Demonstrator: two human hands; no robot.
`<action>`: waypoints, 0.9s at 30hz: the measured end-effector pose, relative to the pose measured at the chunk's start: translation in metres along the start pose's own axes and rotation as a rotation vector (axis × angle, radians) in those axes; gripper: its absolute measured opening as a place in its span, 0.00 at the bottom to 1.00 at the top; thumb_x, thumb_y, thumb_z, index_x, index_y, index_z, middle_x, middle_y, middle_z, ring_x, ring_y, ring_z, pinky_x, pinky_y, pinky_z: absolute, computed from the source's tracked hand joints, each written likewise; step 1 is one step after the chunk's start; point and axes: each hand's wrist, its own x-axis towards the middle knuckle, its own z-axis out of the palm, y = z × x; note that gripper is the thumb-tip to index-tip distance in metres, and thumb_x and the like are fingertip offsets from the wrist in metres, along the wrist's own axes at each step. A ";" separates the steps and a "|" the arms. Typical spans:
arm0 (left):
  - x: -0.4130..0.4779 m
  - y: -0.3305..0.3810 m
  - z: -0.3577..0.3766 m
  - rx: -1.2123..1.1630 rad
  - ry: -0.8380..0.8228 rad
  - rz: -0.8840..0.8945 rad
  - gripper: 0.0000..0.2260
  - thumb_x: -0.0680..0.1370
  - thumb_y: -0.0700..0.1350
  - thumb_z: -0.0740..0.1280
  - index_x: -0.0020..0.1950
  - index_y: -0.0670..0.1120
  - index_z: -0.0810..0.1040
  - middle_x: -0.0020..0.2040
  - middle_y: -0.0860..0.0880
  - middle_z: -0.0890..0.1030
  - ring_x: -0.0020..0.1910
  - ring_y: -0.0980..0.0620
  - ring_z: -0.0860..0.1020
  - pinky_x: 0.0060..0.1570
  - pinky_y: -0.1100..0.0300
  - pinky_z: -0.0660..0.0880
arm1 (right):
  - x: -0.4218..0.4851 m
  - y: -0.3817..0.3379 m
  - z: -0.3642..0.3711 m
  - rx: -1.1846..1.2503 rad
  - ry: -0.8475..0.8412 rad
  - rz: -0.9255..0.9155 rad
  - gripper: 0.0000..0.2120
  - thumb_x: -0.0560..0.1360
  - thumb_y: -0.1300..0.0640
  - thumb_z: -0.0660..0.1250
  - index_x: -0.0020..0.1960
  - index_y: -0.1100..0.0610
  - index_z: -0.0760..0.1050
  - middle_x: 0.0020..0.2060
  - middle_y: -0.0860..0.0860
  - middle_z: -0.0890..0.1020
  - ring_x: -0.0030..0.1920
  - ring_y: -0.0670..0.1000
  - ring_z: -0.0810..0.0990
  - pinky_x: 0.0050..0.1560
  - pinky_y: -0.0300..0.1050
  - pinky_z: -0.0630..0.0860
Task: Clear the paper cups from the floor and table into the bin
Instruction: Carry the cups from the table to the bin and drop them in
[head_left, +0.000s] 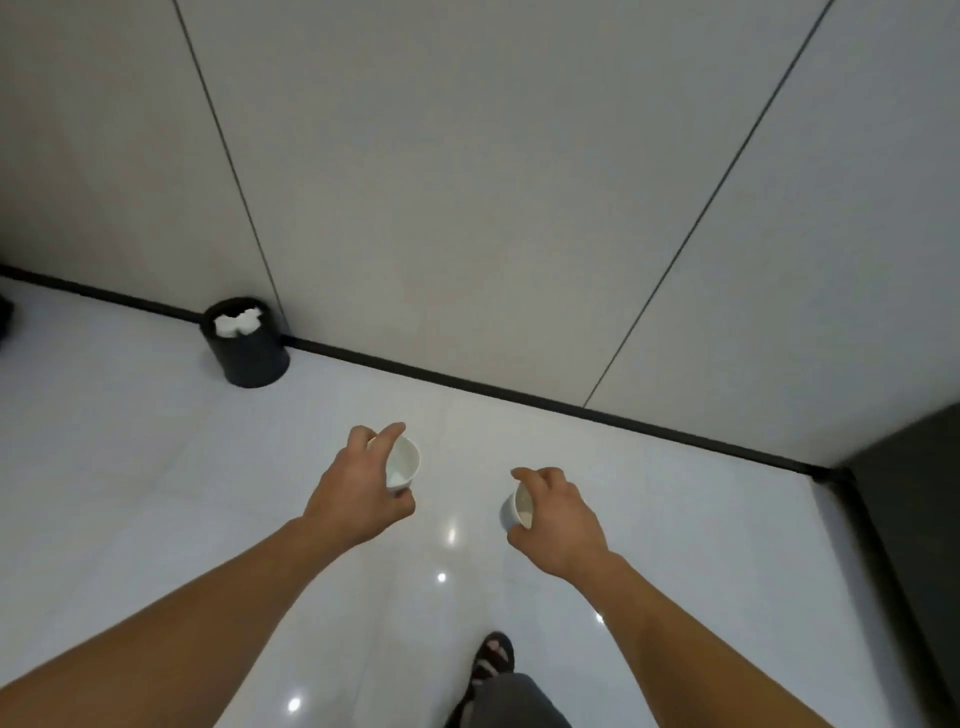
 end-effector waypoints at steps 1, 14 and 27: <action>0.007 -0.011 -0.006 -0.005 0.025 -0.038 0.37 0.68 0.54 0.72 0.74 0.56 0.59 0.61 0.51 0.65 0.50 0.51 0.72 0.49 0.57 0.76 | 0.018 -0.011 0.001 -0.012 -0.015 -0.038 0.34 0.72 0.49 0.68 0.75 0.45 0.59 0.68 0.50 0.65 0.63 0.53 0.69 0.59 0.47 0.74; 0.115 -0.108 -0.113 0.014 0.268 -0.414 0.36 0.70 0.53 0.71 0.74 0.53 0.59 0.65 0.50 0.65 0.56 0.46 0.73 0.52 0.54 0.75 | 0.248 -0.174 -0.015 -0.107 -0.136 -0.489 0.34 0.72 0.49 0.68 0.75 0.46 0.59 0.67 0.50 0.65 0.63 0.54 0.69 0.57 0.47 0.74; 0.233 -0.284 -0.213 -0.007 0.300 -0.493 0.36 0.70 0.53 0.72 0.75 0.51 0.59 0.65 0.49 0.65 0.59 0.46 0.72 0.55 0.54 0.74 | 0.406 -0.397 0.015 -0.220 -0.160 -0.652 0.36 0.71 0.48 0.68 0.76 0.48 0.58 0.67 0.51 0.66 0.64 0.55 0.69 0.60 0.48 0.72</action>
